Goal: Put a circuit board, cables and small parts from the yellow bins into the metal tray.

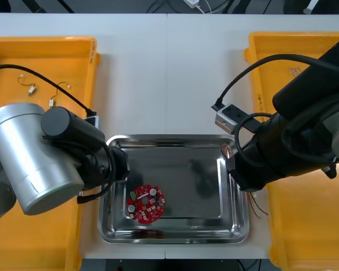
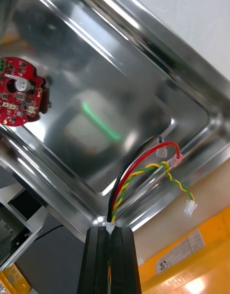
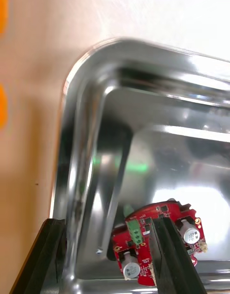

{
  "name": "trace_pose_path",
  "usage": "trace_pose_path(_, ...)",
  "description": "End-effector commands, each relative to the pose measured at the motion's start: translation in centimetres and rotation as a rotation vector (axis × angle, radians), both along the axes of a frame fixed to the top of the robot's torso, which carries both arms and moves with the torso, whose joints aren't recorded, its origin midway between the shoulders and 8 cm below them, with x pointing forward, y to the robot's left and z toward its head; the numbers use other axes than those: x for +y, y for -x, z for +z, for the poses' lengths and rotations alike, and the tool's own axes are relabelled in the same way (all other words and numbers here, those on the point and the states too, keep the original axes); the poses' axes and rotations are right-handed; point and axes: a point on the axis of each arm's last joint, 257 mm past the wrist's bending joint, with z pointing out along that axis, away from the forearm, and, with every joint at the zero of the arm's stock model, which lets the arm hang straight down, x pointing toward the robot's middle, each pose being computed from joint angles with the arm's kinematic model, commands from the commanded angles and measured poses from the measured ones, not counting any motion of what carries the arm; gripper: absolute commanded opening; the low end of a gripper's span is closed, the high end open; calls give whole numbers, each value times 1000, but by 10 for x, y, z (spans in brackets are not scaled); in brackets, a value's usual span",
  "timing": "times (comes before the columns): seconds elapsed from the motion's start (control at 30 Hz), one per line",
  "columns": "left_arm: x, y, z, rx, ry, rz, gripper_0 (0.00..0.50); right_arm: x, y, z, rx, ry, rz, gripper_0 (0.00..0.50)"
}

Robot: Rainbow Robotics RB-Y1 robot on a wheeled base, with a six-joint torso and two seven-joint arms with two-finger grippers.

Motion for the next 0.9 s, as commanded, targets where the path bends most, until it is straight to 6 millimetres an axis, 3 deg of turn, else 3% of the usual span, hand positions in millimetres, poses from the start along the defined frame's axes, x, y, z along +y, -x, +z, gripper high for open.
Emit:
trace_pose_path(0.03,18,-17,40,-70,-2,20,500,24,5,2,-84,49,203,0)
trace_pose_path(0.47,64,-32,69,-48,-55,70,500,52,5,-27,-227,221,489,0)
trace_pose_path(0.9,103,-63,83,-18,-110,119,500,39,20,-74,-198,384,698,0)
